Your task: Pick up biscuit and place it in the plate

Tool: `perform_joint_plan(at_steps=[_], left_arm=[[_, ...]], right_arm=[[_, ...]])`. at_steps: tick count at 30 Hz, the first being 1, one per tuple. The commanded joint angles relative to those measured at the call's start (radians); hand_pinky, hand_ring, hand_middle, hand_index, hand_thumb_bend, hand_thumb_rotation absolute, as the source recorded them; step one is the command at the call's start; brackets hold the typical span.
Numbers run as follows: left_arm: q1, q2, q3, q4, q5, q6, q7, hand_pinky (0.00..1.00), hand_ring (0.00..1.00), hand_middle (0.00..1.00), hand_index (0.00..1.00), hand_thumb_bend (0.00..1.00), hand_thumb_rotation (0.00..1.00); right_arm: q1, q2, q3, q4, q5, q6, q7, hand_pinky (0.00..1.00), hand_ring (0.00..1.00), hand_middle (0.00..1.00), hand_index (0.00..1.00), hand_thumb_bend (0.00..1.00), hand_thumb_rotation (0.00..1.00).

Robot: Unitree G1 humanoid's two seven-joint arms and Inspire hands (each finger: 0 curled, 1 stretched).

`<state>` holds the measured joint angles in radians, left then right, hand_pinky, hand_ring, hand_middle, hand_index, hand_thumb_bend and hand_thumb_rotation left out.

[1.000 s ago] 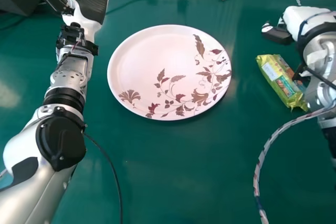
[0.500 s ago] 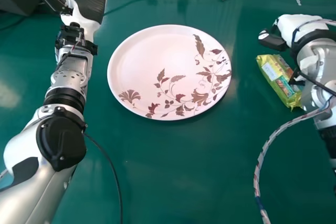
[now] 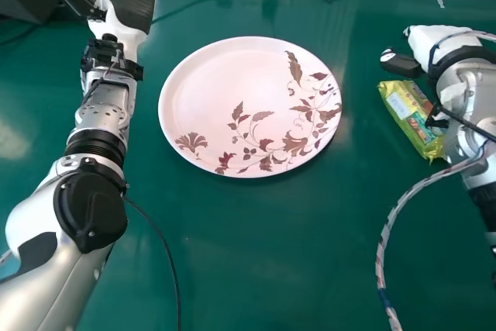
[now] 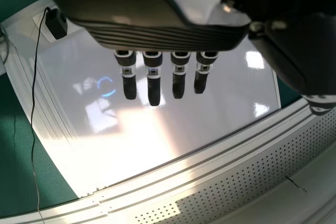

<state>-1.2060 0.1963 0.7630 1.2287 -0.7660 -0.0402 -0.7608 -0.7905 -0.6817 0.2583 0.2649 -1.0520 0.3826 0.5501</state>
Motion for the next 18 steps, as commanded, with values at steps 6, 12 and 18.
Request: perform_joint_plan(at_steps=[6,12,18], left_arm=[[-0.015,0.003,-0.002,0.007,-0.003,0.003,-0.056,0.91,0.91,0.98,1.00,1.00,0.72],[-0.017,0.007,0.011,0.012,-0.019,0.034,-0.105,0.92,0.91,0.99,1.00,1.00,0.72],[-0.016,0.008,0.013,0.013,-0.020,0.047,-0.146,0.92,0.91,0.99,1.00,1.00,0.71]], right_arm=[[-0.017,-0.022,0.010,0.014,0.013,0.002,0.002,0.74,0.85,1.00,1.00,0.65,0.70],[-0.018,-0.023,0.017,0.019,0.014,0.004,0.000,0.78,0.91,1.00,1.00,0.90,0.75],[-0.021,-0.027,0.019,0.033,0.029,-0.001,-0.001,0.82,0.95,1.00,1.00,1.00,0.85]])
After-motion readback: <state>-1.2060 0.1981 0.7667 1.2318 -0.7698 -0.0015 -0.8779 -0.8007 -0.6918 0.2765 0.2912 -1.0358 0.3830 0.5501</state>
